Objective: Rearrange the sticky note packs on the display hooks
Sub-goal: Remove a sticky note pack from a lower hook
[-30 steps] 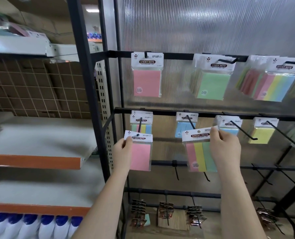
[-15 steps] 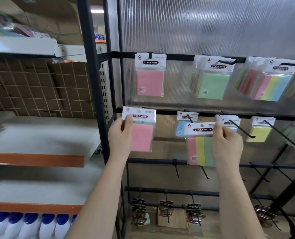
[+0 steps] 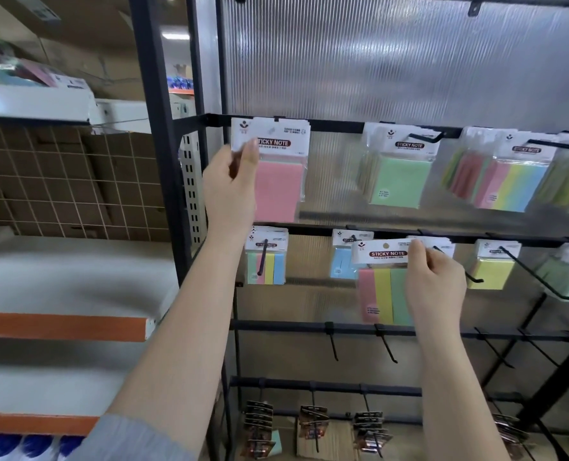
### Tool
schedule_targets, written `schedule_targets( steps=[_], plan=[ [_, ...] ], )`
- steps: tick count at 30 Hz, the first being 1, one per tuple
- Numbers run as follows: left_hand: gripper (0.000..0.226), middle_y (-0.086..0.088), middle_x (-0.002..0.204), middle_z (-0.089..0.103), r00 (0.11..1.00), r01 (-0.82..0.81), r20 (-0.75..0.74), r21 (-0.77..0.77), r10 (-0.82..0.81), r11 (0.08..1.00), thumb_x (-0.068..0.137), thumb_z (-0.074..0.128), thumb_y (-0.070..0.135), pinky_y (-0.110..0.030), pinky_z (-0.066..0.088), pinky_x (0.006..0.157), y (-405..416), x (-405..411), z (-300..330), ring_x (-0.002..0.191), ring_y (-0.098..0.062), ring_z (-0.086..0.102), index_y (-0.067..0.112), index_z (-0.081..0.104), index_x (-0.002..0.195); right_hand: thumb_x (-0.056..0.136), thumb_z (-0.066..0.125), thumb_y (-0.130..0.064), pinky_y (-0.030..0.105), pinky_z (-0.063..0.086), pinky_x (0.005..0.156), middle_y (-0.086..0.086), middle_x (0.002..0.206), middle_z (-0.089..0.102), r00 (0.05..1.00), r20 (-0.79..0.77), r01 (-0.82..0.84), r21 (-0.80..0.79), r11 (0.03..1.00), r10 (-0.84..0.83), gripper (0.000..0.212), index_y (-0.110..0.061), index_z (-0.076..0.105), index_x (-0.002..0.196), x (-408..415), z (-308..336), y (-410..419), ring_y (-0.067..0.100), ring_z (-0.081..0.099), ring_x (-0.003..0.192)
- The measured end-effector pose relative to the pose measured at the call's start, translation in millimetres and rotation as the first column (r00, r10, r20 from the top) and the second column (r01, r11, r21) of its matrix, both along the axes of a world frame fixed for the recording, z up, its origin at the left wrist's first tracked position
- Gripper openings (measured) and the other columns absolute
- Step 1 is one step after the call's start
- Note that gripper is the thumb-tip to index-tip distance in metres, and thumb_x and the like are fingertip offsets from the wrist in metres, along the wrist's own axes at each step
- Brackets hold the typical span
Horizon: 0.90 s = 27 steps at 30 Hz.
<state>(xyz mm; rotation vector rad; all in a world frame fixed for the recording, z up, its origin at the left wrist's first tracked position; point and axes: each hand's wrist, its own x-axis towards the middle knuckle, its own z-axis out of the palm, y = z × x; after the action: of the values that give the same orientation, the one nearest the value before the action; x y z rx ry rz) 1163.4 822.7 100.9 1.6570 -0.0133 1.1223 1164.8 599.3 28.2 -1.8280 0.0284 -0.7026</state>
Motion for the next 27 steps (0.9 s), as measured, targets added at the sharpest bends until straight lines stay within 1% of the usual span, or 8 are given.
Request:
schedule_targets(
  steps=[2,5,8,11,15,21,23,27],
  plan=[
    [0.031,-0.004,0.072,0.052,1.0,0.004,0.016,-0.01,-0.004,1.0,0.096,0.047,0.039,-0.038,0.046,0.064,-1.2,6.3,5.3,0.075,-0.031,0.058,0.022,0.045,0.07,0.098,0.042,-0.027,0.028,0.016,0.05,-0.008,0.034,0.026,1.0,0.004,-0.006,0.008,1.0,0.006,0.052,-0.016,0.021,0.052,3.3,0.3,-0.4,0.009,0.025,0.036],
    [0.03,-0.023,0.087,0.06,0.999,0.014,0.03,-0.026,-0.013,1.0,0.095,0.048,0.04,-0.045,0.048,0.067,-2.3,15.4,8.4,0.084,-0.037,0.061,0.019,0.049,0.073,0.099,0.042,-0.028,0.028,0.016,0.049,-0.008,0.035,0.026,1.0,0.007,-0.019,0.002,1.0,0.019,0.051,-0.016,0.021,0.054,7.5,1.1,-0.4,0.01,0.025,0.038],
    [0.032,-0.024,0.091,0.061,0.999,0.01,0.039,-0.037,-0.009,0.999,0.095,0.048,0.041,-0.048,0.05,0.068,-1.6,24.2,8.8,0.085,-0.036,0.062,0.014,0.053,0.078,0.099,0.042,-0.027,0.025,0.018,0.046,-0.009,0.036,0.028,1.0,0.016,-0.026,-0.006,1.0,0.026,0.051,-0.016,0.022,0.053,11.8,2.0,-0.5,0.007,0.027,0.037],
    [0.033,-0.016,0.084,0.061,1.0,0.008,0.031,-0.065,-0.006,0.998,0.094,0.049,0.043,-0.042,0.05,0.065,0.2,32.3,8.0,0.083,-0.034,0.063,0.014,0.053,0.078,0.099,0.043,-0.028,0.027,0.017,0.048,-0.008,0.044,0.022,1.0,0.013,-0.017,-0.011,1.0,0.017,0.05,-0.016,0.022,0.054,16.2,2.4,-2.0,0.01,0.022,0.042],
    [0.03,0.001,0.074,0.058,0.999,-0.006,0.035,-0.082,0.009,0.997,0.093,0.051,0.043,-0.037,0.051,0.063,1.1,41.0,6.1,0.079,-0.027,0.064,0.022,0.051,0.072,0.099,0.042,-0.029,0.022,0.014,0.044,-0.008,0.037,0.026,0.999,0.009,-0.037,-0.008,0.999,0.037,0.05,-0.016,0.022,0.055,19.5,1.4,-4.7,0.009,0.027,0.039],
    [0.037,0.009,0.067,0.054,0.998,-0.029,0.053,-0.105,0.035,0.994,0.093,0.053,0.041,-0.013,0.044,0.053,2.5,54.6,4.8,0.061,0.003,0.058,0.006,0.058,0.082,0.099,0.042,-0.026,0.019,0.021,0.039,-0.009,0.036,0.027,0.999,0.032,-0.033,-0.012,0.999,0.034,0.05,-0.016,0.022,0.055,22.7,1.4,-5.9,0.008,0.027,0.038],
    [0.034,0.01,0.064,0.052,0.996,-0.037,0.078,-0.111,0.045,0.993,0.093,0.053,0.038,-0.007,0.041,0.05,0.7,55.0,6.4,0.058,0.008,0.055,0.009,0.057,0.075,0.099,0.042,-0.025,0.019,0.021,0.038,-0.008,0.036,0.027,0.999,0.041,-0.03,-0.018,0.999,0.031,0.05,-0.016,0.021,0.055,22.7,1.5,-6.2,0.008,0.027,0.038],
    [0.034,0.012,0.061,0.052,0.988,-0.095,0.111,-0.12,0.108,0.988,0.092,0.055,0.039,-0.013,0.043,0.055,-2.3,52.0,7.5,0.057,0.006,0.053,0.025,0.05,0.062,0.099,0.042,-0.026,0.02,0.02,0.039,-0.007,0.037,0.026,0.999,0.041,-0.035,-0.028,0.999,0.036,0.049,-0.016,0.021,0.056,23.3,1.0,-7.5,0.009,0.026,0.039]
  ],
)
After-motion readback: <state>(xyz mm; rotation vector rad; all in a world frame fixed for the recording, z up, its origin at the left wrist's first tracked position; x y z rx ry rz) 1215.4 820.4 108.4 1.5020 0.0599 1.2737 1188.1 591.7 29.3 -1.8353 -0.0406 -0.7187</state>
